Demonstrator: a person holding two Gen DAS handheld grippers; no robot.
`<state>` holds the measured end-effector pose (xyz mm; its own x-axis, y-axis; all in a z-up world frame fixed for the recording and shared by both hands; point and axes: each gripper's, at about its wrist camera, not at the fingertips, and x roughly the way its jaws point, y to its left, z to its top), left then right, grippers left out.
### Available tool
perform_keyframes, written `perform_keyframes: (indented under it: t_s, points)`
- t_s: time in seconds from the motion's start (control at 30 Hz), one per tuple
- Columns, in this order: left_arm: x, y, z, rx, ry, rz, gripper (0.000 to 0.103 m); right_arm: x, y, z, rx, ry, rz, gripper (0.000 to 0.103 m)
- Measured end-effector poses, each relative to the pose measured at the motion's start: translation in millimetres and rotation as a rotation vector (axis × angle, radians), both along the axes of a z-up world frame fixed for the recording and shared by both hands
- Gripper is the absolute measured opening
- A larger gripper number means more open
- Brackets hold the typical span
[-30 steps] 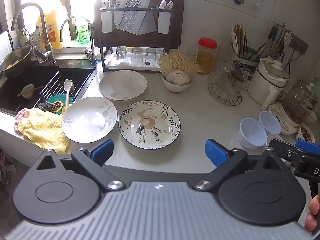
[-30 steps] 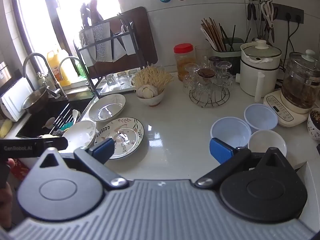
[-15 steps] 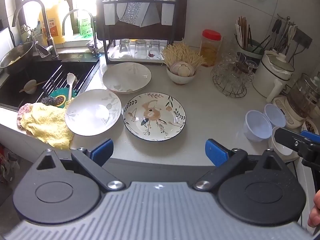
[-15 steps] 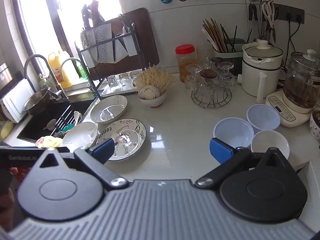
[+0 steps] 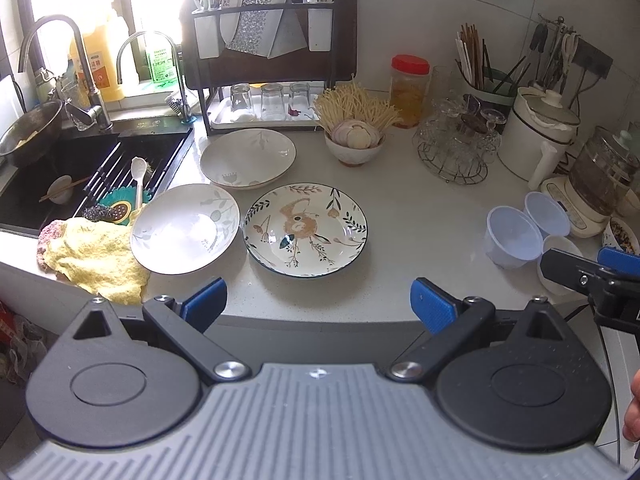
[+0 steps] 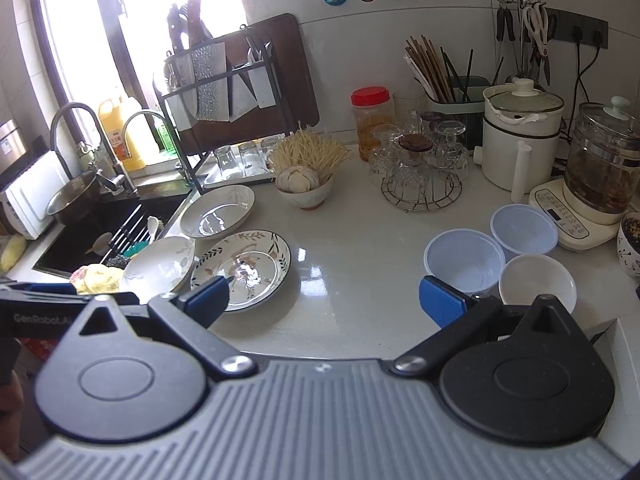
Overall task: Organize plates and bowls
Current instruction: 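Move both tools toward the nearest white leaf-pattern bowl's rim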
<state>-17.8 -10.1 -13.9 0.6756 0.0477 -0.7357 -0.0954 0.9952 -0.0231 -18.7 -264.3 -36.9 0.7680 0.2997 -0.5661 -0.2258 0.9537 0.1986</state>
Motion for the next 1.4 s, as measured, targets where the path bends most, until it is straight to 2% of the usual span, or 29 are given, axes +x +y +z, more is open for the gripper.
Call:
perform_keyframes:
  t_s: [0.23, 0.57, 0.73, 0.87, 1.0, 1.4]
  points:
    - [-6, 5, -3, -0.003, 0.0, 0.006, 0.1, -2, -4, -3, 0.002, 0.006, 0.001, 0.103]
    - [-11, 7, -11, -0.05, 0.029, 0.034, 0.1, -4, 0, -6, -0.009, 0.003, 0.027, 0.103]
    - [-14, 7, -20, -0.018, 0.026, 0.046, 0.1, -3, -2, -14, 0.006, 0.009, 0.017, 0.103]
    - [-13, 8, -30, -0.017, 0.048, 0.048, 0.1, -1, -3, -24, 0.023, 0.047, 0.016, 0.103]
    - [-14, 6, -36, -0.027, 0.057, 0.049, 0.1, -1, -1, -26, 0.006, 0.047, 0.022, 0.103]
    - [-22, 7, -29, -0.052, 0.048, 0.061, 0.1, -3, -3, -20, 0.023, 0.052, 0.03, 0.103]
